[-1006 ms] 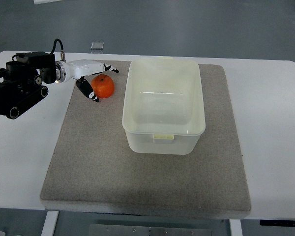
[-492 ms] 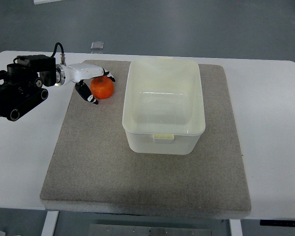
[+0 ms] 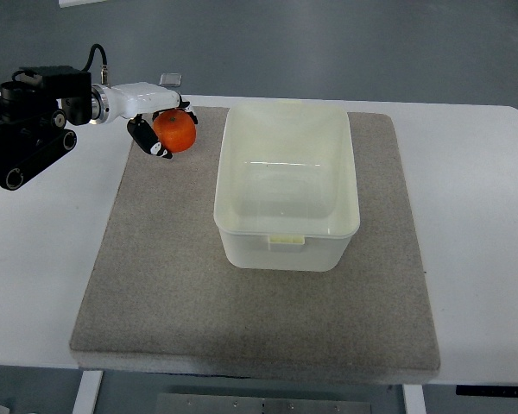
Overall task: Put orange in box with left hand
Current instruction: 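Lift the orange with the left hand and carry it over the box, then lower the orange into the box and open the left hand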
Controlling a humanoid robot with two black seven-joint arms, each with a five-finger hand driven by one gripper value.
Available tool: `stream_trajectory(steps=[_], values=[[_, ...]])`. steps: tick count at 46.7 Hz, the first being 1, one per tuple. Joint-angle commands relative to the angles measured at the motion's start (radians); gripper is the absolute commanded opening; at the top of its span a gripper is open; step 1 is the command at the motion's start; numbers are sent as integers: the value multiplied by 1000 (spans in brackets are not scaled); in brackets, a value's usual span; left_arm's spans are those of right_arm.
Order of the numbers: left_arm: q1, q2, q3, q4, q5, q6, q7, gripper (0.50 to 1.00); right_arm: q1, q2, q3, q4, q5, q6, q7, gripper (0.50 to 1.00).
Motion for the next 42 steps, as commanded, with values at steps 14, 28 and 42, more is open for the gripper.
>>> stream_trajectory(steps=[14, 28, 42], values=[[-86, 157, -98, -294, -77, -107, -20, 500, 0, 0, 0, 0, 0, 0, 0, 932], [-107, 145, -112, -505, -77, -145, -18, 500, 0, 0, 0, 0, 0, 0, 0, 932], [-98, 52, -75, -545, -37, -149, -12, 500, 0, 0, 0, 0, 0, 0, 0, 932]])
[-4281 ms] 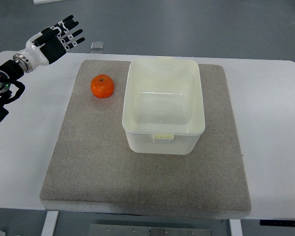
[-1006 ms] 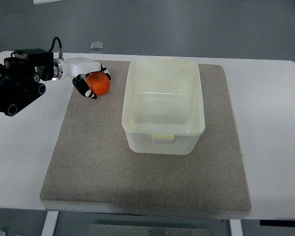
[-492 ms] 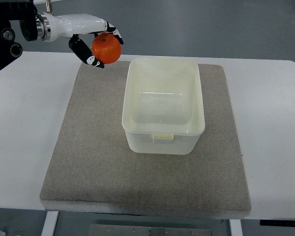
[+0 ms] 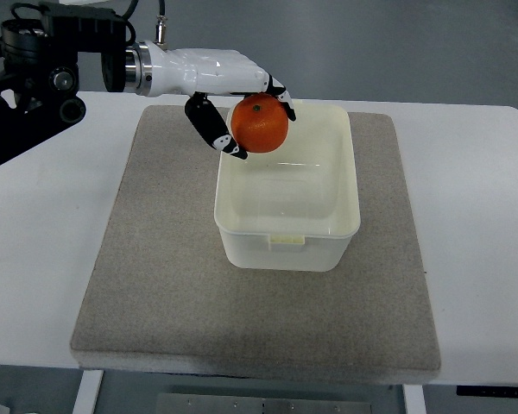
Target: Put orange in box with left hand
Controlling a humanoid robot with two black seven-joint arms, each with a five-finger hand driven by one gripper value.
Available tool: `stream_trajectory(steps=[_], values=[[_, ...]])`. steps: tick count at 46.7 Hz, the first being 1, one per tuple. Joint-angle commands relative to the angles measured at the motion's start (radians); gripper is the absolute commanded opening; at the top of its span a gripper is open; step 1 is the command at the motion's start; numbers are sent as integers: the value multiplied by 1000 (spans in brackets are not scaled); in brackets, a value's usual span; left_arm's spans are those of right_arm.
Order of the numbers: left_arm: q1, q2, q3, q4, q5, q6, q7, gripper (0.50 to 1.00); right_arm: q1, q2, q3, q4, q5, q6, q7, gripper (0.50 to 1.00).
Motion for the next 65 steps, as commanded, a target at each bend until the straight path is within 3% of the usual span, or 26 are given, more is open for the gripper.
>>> stream_trajectory(steps=[1, 21, 27, 30, 31, 42, 51, 65], values=[[7, -24, 25, 4, 26, 0, 2, 500, 0, 0, 0, 0, 0, 0, 0, 932], [56, -125, 56, 86, 102, 18, 24, 505, 0, 0, 0, 0, 0, 0, 0, 932], [70, -162, 56, 129, 104, 20, 64, 561, 0, 0, 0, 0, 0, 0, 0, 932], [71, -173, 54, 139, 104, 22, 73, 687, 0, 0, 0, 0, 0, 0, 0, 932], [74, -176, 54, 140, 104, 23, 74, 709, 0, 0, 0, 0, 0, 0, 0, 932], [82, -182, 53, 140, 104, 22, 76, 788, 0, 0, 0, 0, 0, 0, 0, 932], [90, -182, 42, 143, 92, 66, 76, 981, 0, 0, 0, 0, 0, 0, 0, 932], [97, -163, 16, 139, 67, 95, 76, 992, 0, 0, 0, 0, 0, 0, 0, 932]])
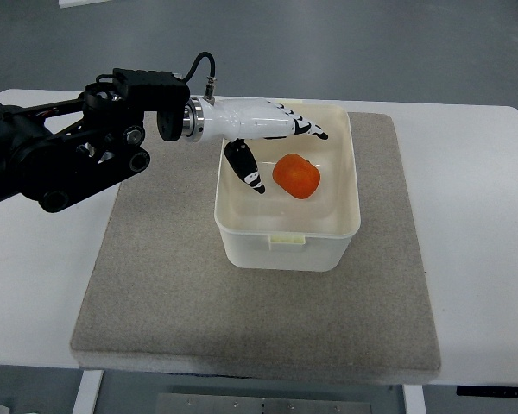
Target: Put orange in box with left hand
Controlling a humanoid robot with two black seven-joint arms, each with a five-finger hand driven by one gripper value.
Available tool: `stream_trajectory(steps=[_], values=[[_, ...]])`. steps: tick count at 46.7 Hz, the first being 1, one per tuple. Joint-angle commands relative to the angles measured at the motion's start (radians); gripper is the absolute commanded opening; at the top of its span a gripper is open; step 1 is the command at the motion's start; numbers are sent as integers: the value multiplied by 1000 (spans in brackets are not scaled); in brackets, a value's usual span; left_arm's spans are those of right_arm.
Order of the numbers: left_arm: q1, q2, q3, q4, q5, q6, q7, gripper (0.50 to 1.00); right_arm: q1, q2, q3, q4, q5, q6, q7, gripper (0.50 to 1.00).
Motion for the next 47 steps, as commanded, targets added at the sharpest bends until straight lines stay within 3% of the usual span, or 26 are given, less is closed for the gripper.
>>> stream_trajectory(steps=[1, 15, 27, 39, 47], values=[[9, 6, -25, -3, -14, 1, 0, 992, 0, 0, 0, 0, 0, 0, 0, 932], [15, 58, -171, -1, -183, -5, 0, 992, 0, 0, 0, 0, 0, 0, 0, 932], [25, 121, -213, 58, -514, -30, 14, 992, 0, 0, 0, 0, 0, 0, 0, 932], [78, 165, -216, 133, -905, -79, 143, 992, 0, 0, 0, 0, 0, 0, 0, 932], [114, 173, -216, 264, -1131, -129, 167, 992, 0, 0, 0, 0, 0, 0, 0, 932]])
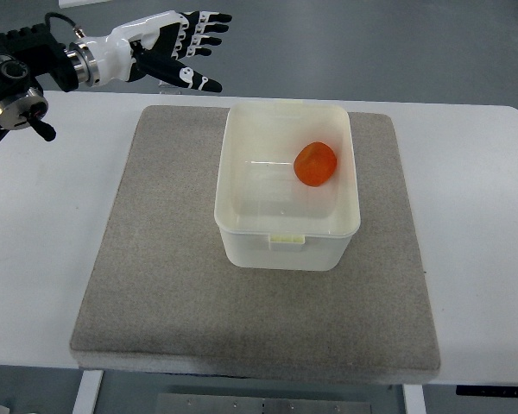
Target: Put orange in box with left hand
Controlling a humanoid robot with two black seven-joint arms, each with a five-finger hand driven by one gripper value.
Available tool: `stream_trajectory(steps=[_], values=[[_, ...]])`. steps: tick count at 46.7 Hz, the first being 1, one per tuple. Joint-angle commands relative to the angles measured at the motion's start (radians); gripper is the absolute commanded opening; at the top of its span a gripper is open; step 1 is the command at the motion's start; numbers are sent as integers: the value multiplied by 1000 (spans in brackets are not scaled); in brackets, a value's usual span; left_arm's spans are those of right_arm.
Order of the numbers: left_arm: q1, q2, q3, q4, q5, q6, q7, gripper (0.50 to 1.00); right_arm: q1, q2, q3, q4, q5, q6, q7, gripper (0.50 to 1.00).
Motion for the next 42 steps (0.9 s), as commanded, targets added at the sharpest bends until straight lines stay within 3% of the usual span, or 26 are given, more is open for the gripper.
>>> stream_trajectory(steps=[1, 13, 27, 34, 42], values=[[22, 0, -1, 63, -89, -27, 3, 992, 0, 0, 0, 0, 0, 0, 0, 932], [105, -11, -10, 175, -323, -72, 1, 992, 0, 0, 0, 0, 0, 0, 0, 932], [137, -23, -5, 331, -581, -225, 21, 992, 0, 0, 0, 0, 0, 0, 0, 932], [139, -37, -5, 391, -716, -228, 104, 992, 0, 0, 0, 0, 0, 0, 0, 932], [134, -52, -13, 417, -782, -228, 118, 992, 0, 0, 0, 0, 0, 0, 0, 932]])
